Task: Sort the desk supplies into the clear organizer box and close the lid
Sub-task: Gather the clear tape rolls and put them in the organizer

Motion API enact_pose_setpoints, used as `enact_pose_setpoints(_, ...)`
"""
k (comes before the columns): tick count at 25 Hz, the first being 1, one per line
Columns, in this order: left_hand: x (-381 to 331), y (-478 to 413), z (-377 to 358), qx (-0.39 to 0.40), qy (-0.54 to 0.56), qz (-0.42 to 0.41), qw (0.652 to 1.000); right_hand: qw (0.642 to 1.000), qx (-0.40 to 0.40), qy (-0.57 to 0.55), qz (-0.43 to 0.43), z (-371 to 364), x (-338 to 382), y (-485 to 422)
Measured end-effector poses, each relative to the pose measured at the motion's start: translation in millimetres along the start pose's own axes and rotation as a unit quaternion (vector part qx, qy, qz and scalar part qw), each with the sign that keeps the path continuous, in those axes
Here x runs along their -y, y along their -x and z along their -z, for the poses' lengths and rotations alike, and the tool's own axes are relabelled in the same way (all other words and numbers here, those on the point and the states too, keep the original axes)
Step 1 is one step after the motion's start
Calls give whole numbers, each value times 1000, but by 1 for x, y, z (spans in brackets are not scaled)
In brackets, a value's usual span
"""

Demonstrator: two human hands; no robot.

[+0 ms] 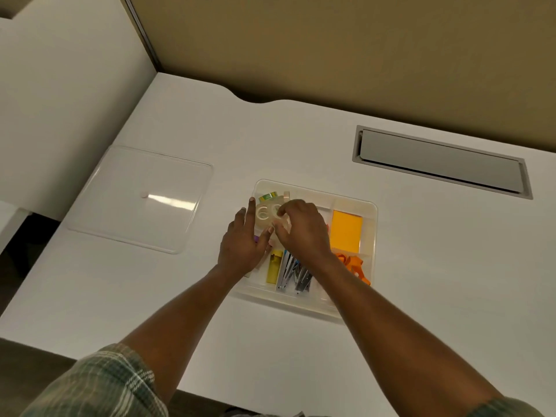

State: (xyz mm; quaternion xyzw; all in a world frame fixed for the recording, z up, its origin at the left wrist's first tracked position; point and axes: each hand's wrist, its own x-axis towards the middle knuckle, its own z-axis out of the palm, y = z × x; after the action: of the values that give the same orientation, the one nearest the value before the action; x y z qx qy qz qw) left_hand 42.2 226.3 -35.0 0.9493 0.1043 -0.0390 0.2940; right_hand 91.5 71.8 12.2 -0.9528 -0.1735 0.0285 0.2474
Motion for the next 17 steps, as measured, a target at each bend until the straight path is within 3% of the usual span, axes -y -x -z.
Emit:
enact_pose_setpoints(3, -1, -1, 1, 2, 3, 5, 1000, 996, 31, 82, -11, -13, 4, 5)
enact_pose_setpoints(5, 0, 0, 2, 1, 12, 2, 1000, 997, 35, 65, -29, -14, 4, 8)
enact_pose_setpoints(11, 0, 1, 8, -5, 66, 13, 998, 996, -48, 19, -79, 6, -26, 27)
enact_pose_setpoints(17, 35, 2, 31, -108, 19, 28, 994, 977, -71, 17, -200, 24, -71, 65)
